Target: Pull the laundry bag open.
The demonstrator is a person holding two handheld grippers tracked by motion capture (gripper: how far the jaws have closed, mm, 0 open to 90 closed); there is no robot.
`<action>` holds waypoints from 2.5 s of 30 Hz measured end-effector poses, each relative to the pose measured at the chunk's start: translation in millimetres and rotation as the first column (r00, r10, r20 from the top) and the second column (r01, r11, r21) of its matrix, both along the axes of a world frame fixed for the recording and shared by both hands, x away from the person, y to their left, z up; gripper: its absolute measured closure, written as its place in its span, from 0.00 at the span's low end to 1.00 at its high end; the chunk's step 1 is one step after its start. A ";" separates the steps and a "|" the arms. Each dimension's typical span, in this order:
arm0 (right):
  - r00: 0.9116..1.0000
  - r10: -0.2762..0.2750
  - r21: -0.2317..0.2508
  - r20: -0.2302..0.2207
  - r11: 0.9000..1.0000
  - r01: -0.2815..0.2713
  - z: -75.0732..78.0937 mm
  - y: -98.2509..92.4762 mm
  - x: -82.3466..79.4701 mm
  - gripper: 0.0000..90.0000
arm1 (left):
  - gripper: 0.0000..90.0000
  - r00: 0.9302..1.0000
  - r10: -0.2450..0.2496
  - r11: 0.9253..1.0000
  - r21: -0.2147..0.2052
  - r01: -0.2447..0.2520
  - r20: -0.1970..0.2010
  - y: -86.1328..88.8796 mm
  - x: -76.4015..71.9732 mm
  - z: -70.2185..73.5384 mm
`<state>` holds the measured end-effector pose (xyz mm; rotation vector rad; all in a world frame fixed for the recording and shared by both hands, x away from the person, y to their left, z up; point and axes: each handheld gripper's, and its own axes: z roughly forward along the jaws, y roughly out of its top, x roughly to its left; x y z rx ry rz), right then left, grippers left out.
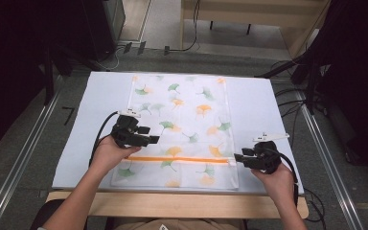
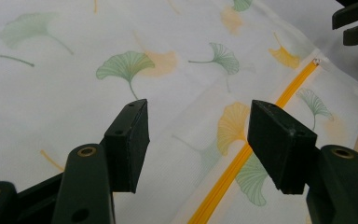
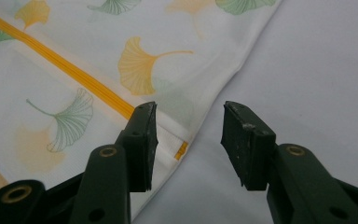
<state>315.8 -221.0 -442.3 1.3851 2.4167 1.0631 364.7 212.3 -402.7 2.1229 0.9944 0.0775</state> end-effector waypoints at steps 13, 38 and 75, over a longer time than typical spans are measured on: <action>0.999 0.046 -0.055 -0.018 0.997 -0.047 -14.1 3.8 -11.5 0.65 | 0.44 0.999 -0.043 0.999 -0.004 0.044 0.004 -20.0 8.4 -1.3; 0.998 0.056 -0.118 0.017 0.992 -0.053 -27.0 20.9 -6.7 0.66 | 0.44 0.998 -0.064 0.998 0.013 0.064 -0.010 -32.2 13.8 -4.2; 0.995 0.087 -0.010 -0.056 0.996 -0.088 -8.1 24.5 3.1 0.95 | 0.62 0.977 -0.214 0.975 -0.068 0.213 -0.007 -69.8 -5.5 -14.7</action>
